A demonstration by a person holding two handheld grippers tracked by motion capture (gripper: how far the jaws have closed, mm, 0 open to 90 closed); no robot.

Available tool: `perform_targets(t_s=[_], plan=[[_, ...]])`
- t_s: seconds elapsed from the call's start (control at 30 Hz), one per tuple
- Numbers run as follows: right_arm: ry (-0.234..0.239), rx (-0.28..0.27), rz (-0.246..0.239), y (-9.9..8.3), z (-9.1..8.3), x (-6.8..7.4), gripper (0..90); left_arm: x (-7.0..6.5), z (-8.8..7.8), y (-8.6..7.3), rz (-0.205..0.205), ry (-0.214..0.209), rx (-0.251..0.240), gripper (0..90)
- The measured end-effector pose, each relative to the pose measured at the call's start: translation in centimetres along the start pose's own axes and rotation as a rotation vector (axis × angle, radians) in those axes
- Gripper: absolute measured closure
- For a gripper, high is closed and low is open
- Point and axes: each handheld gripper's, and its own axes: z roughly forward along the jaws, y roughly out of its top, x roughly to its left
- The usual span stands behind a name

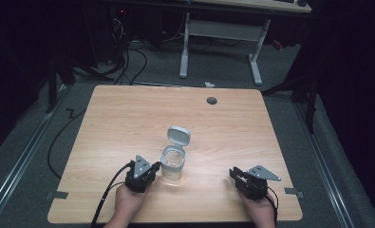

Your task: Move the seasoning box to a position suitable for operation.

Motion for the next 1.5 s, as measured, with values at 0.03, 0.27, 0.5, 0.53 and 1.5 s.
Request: perform_targets(t_s=[0.03,0.27,0.5,0.53,1.5], plan=[[-0.001,0.0,-0.001,0.0,0.0,0.0,74.7,-0.2,-0.1,-0.1,0.0,-0.004,0.002,90.0],[0.005,0.0,0.0,0.0,0.0,0.1,74.3,-0.8,-0.1,-0.5,0.001,-0.015,0.01,90.0],[0.01,0.003,-0.007,0.0,0.1,0.0,74.1,-0.9,0.0,-0.7,-0.002,-0.02,0.012,90.0],[0.014,0.004,-0.008,0.0,0.1,0.0,73.9,-0.9,0.0,-0.7,-0.002,-0.02,0.012,90.0],[0.086,-0.018,-0.081,3.7,3.6,4.2,77.5,-2.5,-2.8,-1.8,-0.044,-0.118,0.035,90.0]])
